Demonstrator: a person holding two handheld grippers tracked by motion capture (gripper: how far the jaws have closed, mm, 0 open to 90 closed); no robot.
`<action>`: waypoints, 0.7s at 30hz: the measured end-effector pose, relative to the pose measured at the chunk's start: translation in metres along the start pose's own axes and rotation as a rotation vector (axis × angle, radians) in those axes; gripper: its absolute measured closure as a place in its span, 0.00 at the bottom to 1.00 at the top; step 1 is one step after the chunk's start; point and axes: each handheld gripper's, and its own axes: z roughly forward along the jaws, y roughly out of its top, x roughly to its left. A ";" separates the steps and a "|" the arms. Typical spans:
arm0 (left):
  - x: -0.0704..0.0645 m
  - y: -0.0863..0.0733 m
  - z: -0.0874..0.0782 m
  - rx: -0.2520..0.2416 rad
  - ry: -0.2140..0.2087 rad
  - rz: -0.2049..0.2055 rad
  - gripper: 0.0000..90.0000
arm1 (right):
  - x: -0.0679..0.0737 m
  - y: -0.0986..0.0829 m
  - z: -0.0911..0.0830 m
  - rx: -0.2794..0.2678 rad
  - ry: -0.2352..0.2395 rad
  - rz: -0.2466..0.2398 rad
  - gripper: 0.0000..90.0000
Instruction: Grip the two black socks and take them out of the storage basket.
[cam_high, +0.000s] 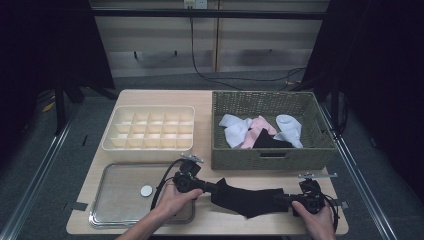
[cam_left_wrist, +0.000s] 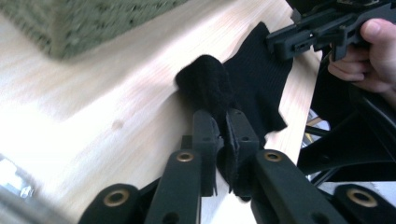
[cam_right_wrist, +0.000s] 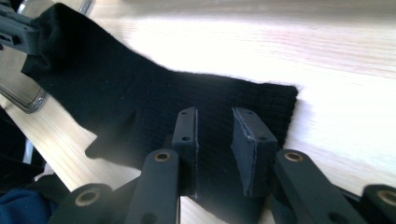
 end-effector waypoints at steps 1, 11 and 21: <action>0.001 -0.002 0.000 0.001 0.010 -0.006 0.90 | -0.002 0.000 -0.001 -0.006 -0.004 0.001 0.79; 0.010 0.001 -0.004 -0.030 0.057 -0.039 0.76 | -0.007 -0.001 -0.013 -0.045 -0.054 0.021 0.74; 0.012 0.012 0.004 -0.028 0.063 -0.040 0.53 | -0.002 -0.002 -0.009 -0.039 -0.042 0.008 0.73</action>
